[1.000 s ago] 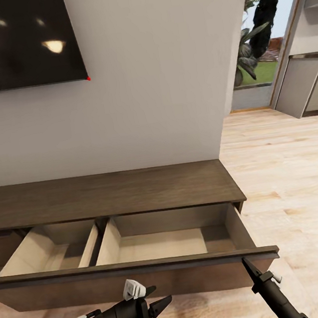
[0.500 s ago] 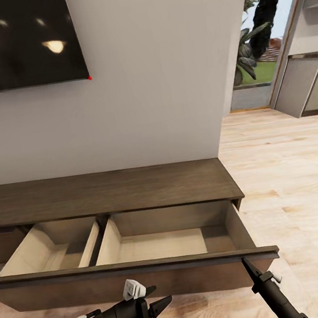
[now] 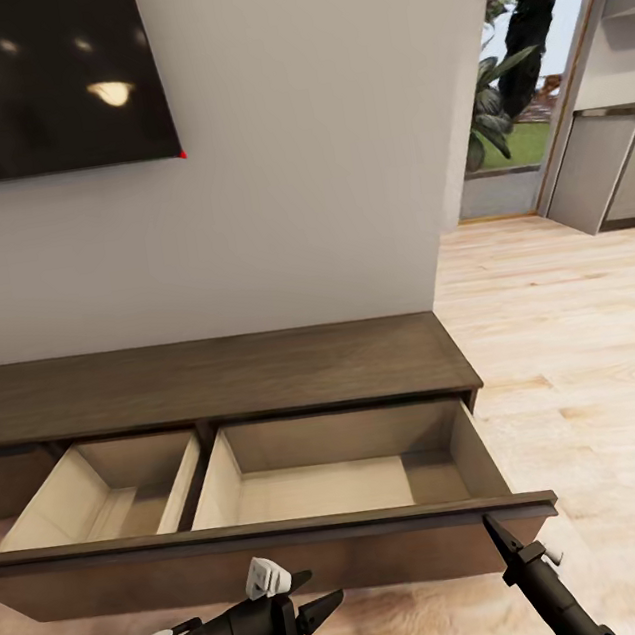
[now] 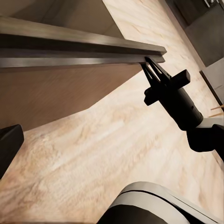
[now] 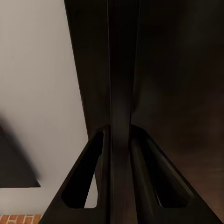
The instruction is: Place each of the two pumpkins and all three candles from the living room inside a cabinet in the living room (use any cabinet), then make sure every cabinet is closed, and position the cauldron so it is next to a table in the living room.
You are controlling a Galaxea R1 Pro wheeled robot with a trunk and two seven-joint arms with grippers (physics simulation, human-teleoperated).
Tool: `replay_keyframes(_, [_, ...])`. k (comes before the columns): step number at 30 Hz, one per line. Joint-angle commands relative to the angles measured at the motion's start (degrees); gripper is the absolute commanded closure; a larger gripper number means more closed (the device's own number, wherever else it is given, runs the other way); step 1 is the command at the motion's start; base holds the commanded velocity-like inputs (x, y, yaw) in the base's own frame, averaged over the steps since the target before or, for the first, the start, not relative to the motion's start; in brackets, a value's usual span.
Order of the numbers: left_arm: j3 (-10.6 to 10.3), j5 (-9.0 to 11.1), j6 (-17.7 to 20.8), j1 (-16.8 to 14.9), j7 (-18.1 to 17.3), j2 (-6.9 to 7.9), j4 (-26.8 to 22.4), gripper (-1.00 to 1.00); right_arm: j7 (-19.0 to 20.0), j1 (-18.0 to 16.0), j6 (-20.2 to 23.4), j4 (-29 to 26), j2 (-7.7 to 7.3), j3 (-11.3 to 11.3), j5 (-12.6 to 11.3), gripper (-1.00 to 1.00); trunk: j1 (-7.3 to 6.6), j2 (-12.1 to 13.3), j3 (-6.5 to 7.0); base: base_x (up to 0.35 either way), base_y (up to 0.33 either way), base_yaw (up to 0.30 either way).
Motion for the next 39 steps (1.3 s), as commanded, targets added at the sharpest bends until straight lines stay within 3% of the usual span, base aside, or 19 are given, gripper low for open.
replay_keyframes(1, [-0.05, 0.58, 0.36, -0.03, -0.03, 0.05, -0.03, -1.00, 0.60, -0.06, 1.20, -0.10, -0.03, -1.02, -1.09, 1.00, -0.03, -0.03, -0.04, -0.075, 0.000, 0.000])
replay_keyframes(19, [-0.05, 0.54, 0.33, -0.03, -0.03, 0.05, -0.03, -1.00, 0.58, -0.05, 1.20, -0.10, -0.03, -1.02, -1.08, 1.00, -0.03, -0.03, -0.04, -0.039, 0.000, 0.000])
replay_keyframes(20, [-0.05, 0.54, 0.33, -0.03, -0.03, 0.05, -0.03, -1.00, 0.59, -0.04, 1.20, -0.10, -0.03, -1.02, -1.08, -1.00, -0.03, -0.03, -0.04, -0.002, 0.000, 0.000])
replay_keyframes(39, [-0.05, 0.54, 0.41, -0.03, -0.03, 0.01, -0.03, -1.00, 0.51, -0.06, 1.29, -0.10, -0.03, -1.02, -1.08, -1.00, -0.03, -0.03, -0.04, -0.073, 0.000, 0.000])
